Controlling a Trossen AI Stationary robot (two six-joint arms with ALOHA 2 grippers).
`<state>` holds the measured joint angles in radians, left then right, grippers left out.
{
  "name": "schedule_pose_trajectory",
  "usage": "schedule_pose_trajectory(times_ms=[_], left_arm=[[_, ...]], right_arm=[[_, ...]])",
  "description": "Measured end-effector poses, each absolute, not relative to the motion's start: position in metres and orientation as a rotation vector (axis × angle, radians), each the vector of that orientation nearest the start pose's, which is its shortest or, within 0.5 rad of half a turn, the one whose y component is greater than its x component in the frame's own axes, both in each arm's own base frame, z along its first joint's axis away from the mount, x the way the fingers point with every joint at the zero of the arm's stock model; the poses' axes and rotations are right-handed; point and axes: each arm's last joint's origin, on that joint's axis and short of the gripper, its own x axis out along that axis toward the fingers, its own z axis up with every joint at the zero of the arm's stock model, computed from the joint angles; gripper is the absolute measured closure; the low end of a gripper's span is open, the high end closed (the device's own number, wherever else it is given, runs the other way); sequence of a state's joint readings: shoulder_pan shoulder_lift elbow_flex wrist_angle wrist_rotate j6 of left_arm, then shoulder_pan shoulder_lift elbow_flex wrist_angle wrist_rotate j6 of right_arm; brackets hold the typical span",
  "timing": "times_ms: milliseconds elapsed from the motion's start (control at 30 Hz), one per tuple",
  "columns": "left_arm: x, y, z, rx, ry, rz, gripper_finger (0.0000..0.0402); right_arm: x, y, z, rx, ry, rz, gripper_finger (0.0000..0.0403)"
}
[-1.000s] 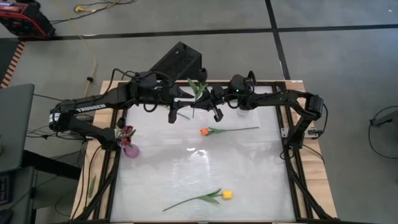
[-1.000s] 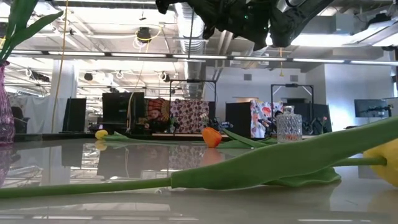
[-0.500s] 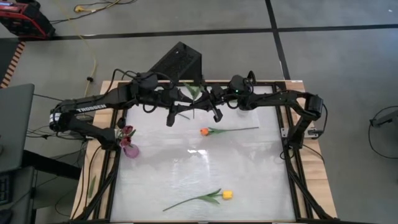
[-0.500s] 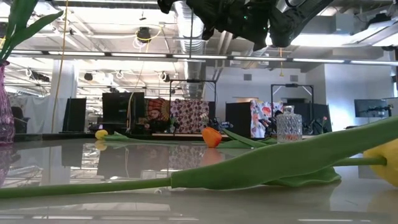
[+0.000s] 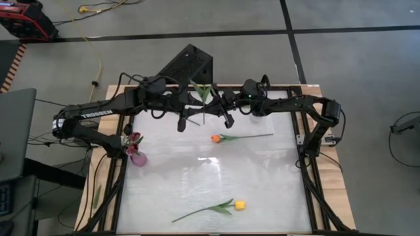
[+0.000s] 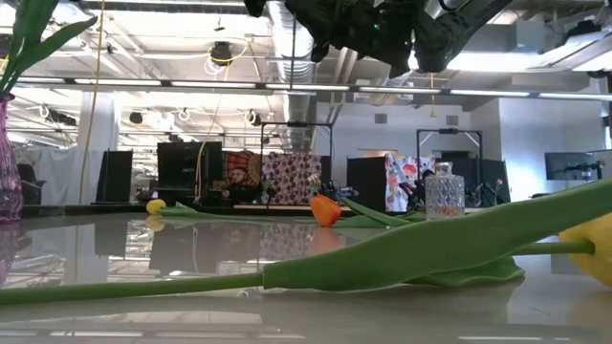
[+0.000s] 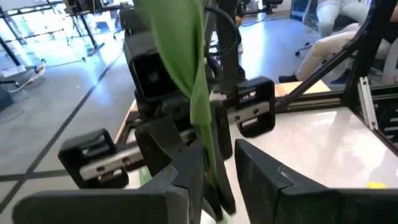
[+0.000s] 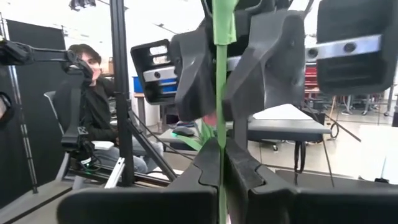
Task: Sort flowers into vase by color
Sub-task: Put the black tulip into the pink vase
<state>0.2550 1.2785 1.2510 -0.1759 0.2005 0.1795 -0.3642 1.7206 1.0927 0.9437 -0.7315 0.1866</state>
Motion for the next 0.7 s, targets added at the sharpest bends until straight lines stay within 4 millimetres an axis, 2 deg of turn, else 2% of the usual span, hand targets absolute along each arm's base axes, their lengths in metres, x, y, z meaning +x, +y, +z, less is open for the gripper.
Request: schedule_pose_trajectory(times_ms=[233, 400, 533, 700], left_arm=[[0.277, 0.066, 0.391, 0.129, 0.189, 0.017, 0.0393], [0.276, 0.066, 0.392, 0.102, 0.195, 0.038, 0.04], [0.268, 0.064, 0.397, 0.094, 0.179, 0.05, 0.0401], [0.247, 0.061, 0.407, 0.118, 0.196, 0.131, 0.0401]], right_arm=[[0.36, -0.115, 0.297, 0.011, -0.237, 0.391, 0.0365], [0.36, -0.115, 0.297, 0.003, -0.243, 0.392, 0.0346], [0.359, -0.115, 0.3, -0.017, -0.267, 0.414, 0.0312], [0.359, -0.114, 0.299, 0.02, -0.246, 0.452, 0.0241]])
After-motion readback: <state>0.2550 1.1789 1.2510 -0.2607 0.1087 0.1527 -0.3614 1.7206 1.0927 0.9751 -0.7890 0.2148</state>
